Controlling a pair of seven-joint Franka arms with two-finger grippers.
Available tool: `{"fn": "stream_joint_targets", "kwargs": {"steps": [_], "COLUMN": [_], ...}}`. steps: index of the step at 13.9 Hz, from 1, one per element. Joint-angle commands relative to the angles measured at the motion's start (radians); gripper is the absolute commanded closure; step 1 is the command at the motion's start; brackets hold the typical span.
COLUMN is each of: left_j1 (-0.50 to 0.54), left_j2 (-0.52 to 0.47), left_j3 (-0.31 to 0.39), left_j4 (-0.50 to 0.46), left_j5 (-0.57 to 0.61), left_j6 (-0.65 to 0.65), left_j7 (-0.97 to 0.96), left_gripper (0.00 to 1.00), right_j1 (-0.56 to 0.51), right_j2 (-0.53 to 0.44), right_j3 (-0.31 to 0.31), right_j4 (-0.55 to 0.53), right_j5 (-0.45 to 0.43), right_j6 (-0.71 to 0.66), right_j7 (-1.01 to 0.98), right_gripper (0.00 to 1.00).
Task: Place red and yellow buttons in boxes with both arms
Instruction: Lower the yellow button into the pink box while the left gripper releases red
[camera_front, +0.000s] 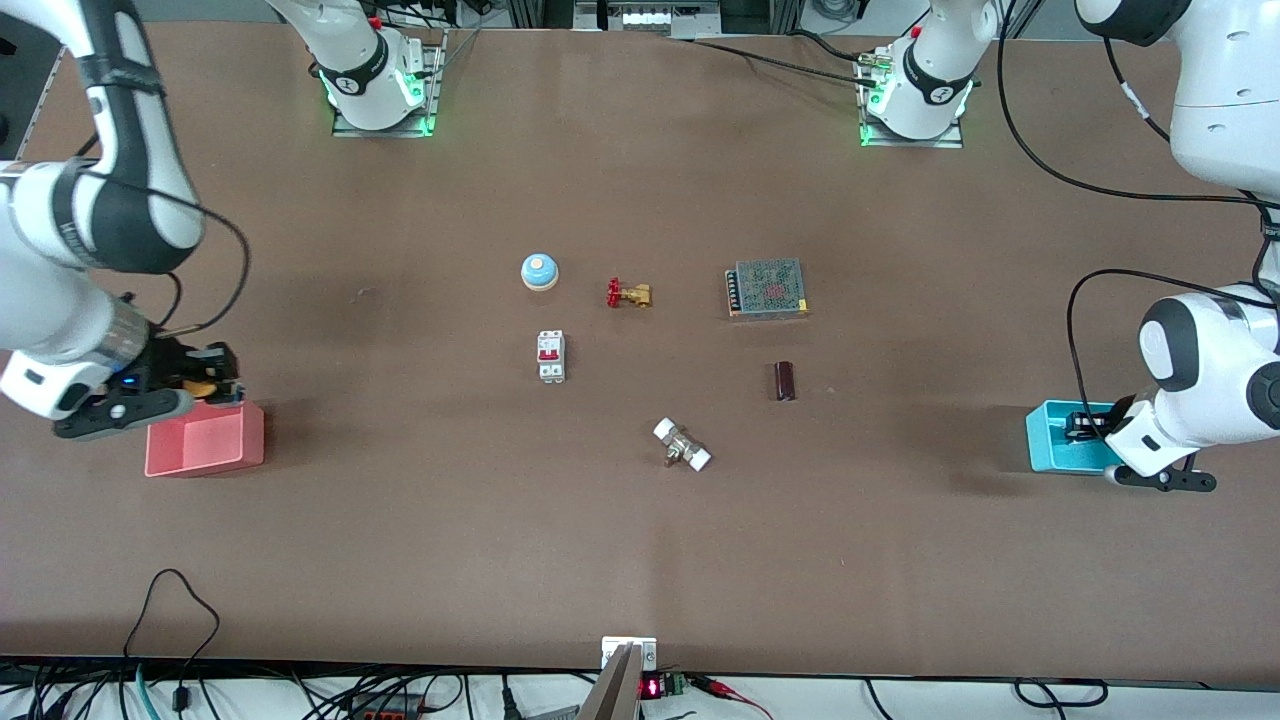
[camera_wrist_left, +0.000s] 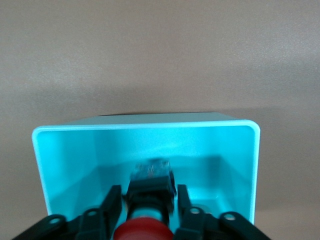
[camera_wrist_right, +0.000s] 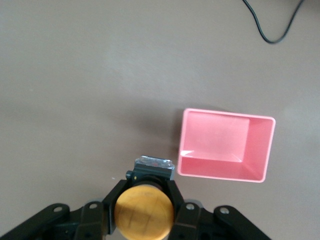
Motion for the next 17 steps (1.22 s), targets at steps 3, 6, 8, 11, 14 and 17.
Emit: {"fn": "stream_joint_targets", "kwargs": {"steps": [3, 6, 8, 11, 14, 17], "left_j1": [0.006, -0.006, -0.016, -0.017, -0.019, -0.019], "left_j2": [-0.029, -0.127, -0.208, -0.318, -0.363, -0.365], "left_j3": [-0.022, -0.027, -0.054, -0.113, -0.22, -0.28], "left_j4": [0.033, 0.046, 0.046, 0.055, 0.152, 0.294], "left_j5": [-0.017, -0.013, -0.017, -0.017, -0.004, -0.016], "left_j6": [-0.061, -0.171, -0.257, -0.36, -0.553, -0.701], "left_j7": [0.026, 0.023, 0.013, -0.01, -0.182, -0.227], "left_gripper": [0.0, 0.0, 0.0, 0.0, 0.0, 0.0], "right_j1": [-0.054, -0.083, -0.091, -0.097, -0.097, -0.095], "right_j2": [0.149, 0.206, 0.235, 0.267, 0.295, 0.306], "right_j3": [-0.05, -0.05, -0.05, -0.05, -0.05, -0.05], "right_j4": [0.098, 0.098, 0.098, 0.098, 0.098, 0.092], "right_j5": [0.082, 0.119, 0.126, 0.151, 0.177, 0.176], "right_j6": [0.129, 0.204, 0.233, 0.261, 0.281, 0.315], "right_j7": [-0.209, -0.296, -0.3, -0.302, -0.304, -0.304], "right_gripper": [0.76, 0.76, 0.76, 0.76, 0.75, 0.71]}}
